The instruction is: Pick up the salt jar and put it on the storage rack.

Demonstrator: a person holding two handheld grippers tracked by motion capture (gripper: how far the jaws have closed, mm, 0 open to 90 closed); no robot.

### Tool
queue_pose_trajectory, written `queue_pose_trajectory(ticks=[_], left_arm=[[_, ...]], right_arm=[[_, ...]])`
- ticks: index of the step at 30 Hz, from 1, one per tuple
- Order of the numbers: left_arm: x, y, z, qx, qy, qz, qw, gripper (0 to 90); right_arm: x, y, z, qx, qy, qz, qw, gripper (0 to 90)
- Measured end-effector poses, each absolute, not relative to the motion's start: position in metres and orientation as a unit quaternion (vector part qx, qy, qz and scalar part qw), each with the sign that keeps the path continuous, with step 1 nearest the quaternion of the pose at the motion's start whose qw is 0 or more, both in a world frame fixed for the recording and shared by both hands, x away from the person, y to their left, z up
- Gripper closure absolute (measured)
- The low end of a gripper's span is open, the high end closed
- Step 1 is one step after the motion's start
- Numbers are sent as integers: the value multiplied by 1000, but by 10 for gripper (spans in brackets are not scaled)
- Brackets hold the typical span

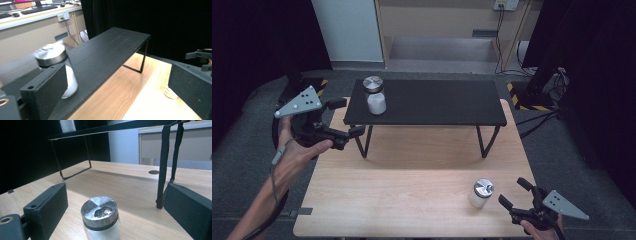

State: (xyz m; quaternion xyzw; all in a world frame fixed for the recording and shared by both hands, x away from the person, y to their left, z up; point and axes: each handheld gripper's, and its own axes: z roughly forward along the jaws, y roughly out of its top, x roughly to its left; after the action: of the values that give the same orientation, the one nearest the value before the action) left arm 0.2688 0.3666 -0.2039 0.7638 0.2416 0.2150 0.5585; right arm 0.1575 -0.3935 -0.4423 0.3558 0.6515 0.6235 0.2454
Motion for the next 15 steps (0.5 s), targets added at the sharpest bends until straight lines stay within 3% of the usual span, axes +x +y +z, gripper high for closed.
queue_pose_trajectory(ticks=[15], left_arm=[[264,349,-253,776,222,213,551,21]], right_arm=[[157,-393,-442,357,651,622,247,55]])
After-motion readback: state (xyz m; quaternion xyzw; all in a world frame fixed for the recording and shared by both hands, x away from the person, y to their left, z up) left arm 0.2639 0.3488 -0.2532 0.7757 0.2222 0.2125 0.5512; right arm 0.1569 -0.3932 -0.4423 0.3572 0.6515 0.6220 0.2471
